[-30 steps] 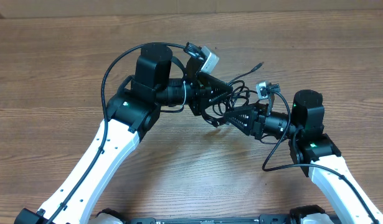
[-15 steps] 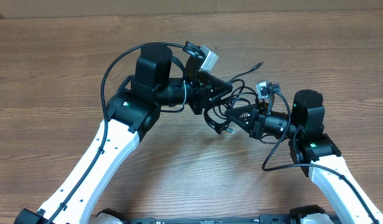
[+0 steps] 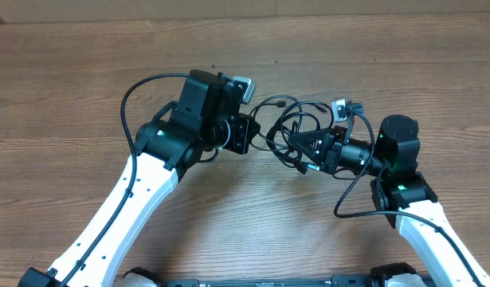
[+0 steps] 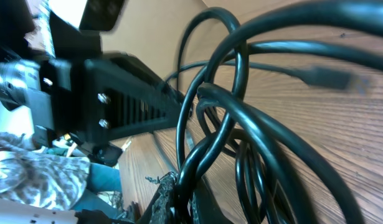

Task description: Untangle cables

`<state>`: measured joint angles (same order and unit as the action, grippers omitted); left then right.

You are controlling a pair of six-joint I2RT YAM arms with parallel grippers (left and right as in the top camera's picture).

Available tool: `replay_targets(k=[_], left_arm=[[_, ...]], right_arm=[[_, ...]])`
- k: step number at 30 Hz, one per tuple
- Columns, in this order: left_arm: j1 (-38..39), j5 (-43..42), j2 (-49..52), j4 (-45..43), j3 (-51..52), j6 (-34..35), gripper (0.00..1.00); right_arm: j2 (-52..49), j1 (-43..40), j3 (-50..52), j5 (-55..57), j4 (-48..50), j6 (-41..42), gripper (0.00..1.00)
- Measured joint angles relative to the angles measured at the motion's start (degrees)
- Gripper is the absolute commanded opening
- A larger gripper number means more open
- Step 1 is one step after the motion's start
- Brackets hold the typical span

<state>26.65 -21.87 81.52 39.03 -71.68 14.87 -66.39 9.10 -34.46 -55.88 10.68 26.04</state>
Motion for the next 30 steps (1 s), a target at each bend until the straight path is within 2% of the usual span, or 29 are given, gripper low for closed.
replay_targets(k=[3,4,6,10,12,15,16,21,26,30], left_arm=[[0.0,1.2,0.0,1.9,0.0,0.0,0.15],[0.0,1.6,0.0,2.3,0.0,0.0,0.19],[0.0,2.0,0.0,2.9,0.0,0.1,0.36],[0.0,2.4,0.0,3.5,0.0,0.2,0.53],[0.0,2.3,0.0,3.5,0.0,0.4,0.77],[0.0,0.3,0.0,3.5,0.0,0.8,0.97],[0.0,-0.3,0.0,3.5,0.0,0.6,1.0],[0.0,-3.3,0.0,3.7,0.0,1.0,1.0],[0.0,-2.4,0.0,3.5,0.0,1.5,1.0],[0.0,-1.5,0.0,1.6,0.0,1.5,1.0]], right_arm=[[0.0,0.0,0.0,0.0,2.4,2.6,0.04],[0.0,0.0,0.0,-0.1,3.3,3.3,0.04],[0.1,0.0,0.0,-0.3,5.9,5.6,0.04],[0.2,0.0,0.0,-0.8,11.1,9.8,0.04],[0.2,0.0,0.0,-0.9,12.9,11.9,0.04],[0.3,0.0,0.0,-0.7,13.2,14.1,0.04],[0.3,0.0,0.0,-0.6,13.2,14.5,0.04],[0.3,0.0,-0.1,5.2,9.1,19.6,0.04],[0.4,0.0,-0.1,13.0,2.3,24.6,0.04],[0.4,0.0,-0.1,17.6,1.3,31.1,0.04]])
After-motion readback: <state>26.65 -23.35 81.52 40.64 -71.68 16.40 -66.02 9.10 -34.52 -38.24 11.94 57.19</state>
